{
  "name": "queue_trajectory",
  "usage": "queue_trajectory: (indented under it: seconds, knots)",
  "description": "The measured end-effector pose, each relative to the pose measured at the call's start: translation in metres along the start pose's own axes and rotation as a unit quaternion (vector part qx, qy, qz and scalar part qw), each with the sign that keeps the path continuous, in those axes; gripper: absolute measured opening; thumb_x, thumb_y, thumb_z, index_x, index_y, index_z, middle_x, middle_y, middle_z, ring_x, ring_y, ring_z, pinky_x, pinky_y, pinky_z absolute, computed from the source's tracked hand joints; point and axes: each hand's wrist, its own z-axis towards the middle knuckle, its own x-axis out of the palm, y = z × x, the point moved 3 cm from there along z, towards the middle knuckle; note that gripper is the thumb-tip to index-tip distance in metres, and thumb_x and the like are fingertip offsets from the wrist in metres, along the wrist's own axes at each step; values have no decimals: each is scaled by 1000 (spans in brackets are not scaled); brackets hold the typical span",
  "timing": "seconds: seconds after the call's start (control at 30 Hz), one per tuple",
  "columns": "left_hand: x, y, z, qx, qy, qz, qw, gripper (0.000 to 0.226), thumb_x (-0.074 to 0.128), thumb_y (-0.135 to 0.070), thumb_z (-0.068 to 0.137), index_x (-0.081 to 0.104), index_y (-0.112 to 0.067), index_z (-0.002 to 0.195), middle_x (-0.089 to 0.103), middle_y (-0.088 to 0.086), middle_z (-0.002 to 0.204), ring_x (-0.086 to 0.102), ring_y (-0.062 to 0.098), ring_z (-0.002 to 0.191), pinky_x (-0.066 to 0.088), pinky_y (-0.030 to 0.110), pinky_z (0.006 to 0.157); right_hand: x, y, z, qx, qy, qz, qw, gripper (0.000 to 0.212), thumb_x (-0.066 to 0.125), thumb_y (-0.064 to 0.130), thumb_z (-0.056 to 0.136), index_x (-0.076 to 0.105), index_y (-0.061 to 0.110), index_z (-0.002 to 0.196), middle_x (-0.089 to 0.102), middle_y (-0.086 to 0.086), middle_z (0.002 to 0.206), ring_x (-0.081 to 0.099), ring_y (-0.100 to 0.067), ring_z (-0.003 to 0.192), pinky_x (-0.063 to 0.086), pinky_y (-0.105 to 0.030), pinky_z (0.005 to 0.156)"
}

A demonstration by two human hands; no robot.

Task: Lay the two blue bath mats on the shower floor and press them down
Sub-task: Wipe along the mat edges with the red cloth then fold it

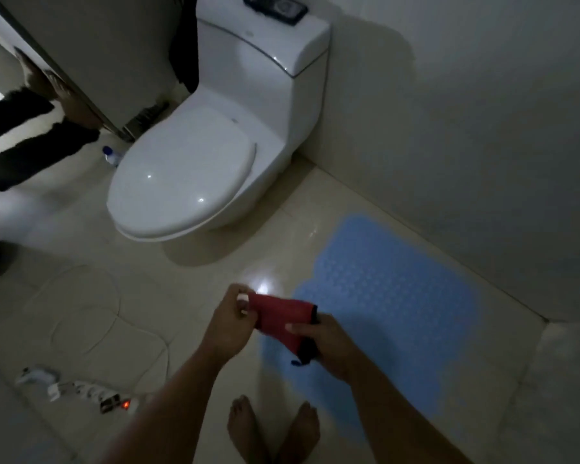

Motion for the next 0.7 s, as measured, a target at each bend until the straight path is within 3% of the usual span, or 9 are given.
queue_trajectory:
  seconds: [0.03,0.1,0.17,0.3,0.4,0.5,0.6,0.67,0.7]
  knots:
    - [11,43,19,-16,-3,18,1000,32,55,1,92,54,-26,109,70,-2,79,68,20,70,57,46,68,3,-29,35,7,-16,-1,1000,42,83,17,77,71,8,117,75,-18,107,73,-33,97,59,-49,83]
    - [26,101,42,-48,-8,58,997,40,56,-8,97,48,-30,129,72,-8,89,68,7,76,53,29,68,8,-75,85,24,-36,2,999,50,83,21,75,70,6,121,76,-13,109,72,-30,103,57,-50,93]
    - [44,173,77,-86,-4,85,993,51,57,-12,98,42,-29,143,68,-3,110,64,5,86,47,21,69,10,-124,146,47,-54,32,997,45,81,21,81,69,6,121,75,-11,112,72,-30,106,55,-52,98]
    - [84,303,157,-92,-13,175,980,52,62,-21,93,48,-25,143,63,6,131,60,26,112,51,35,90,-29,-178,283,35,-121,38,991,24,66,11,94,70,2,115,72,-19,115,70,-31,106,53,-50,100]
    - [110,368,201,-93,-30,268,958,52,60,-30,93,50,-25,144,53,5,144,46,30,133,48,45,103,-91,-151,376,-57,-190,-87,976,24,66,14,95,70,4,115,69,-21,120,67,-31,110,49,-52,105]
    - [137,425,236,-57,-66,331,939,58,62,-37,92,48,-22,147,41,7,156,29,32,148,40,52,110,-139,-102,457,-175,-247,-249,920,33,66,24,96,67,7,125,69,-8,112,66,-24,108,53,-44,98]
    - [153,471,252,-12,-105,341,934,58,64,-34,91,50,-19,145,37,12,160,24,38,151,39,57,111,-137,-97,525,-235,-260,-470,810,32,54,35,99,69,9,110,68,-11,97,67,-31,100,47,-35,81]
    - [151,492,257,3,-137,329,934,51,63,-28,92,54,-19,141,39,13,158,27,40,150,42,59,108,-106,-146,563,-220,-254,-582,741,44,48,34,95,60,7,127,60,-25,128,55,-41,124,42,-46,101]
    - [145,500,259,-4,-153,321,935,47,60,-27,94,55,-19,140,41,12,158,28,39,149,43,59,107,-84,-179,573,-211,-265,-626,703,56,49,31,91,50,7,141,44,-26,149,40,-43,140,30,-53,114]
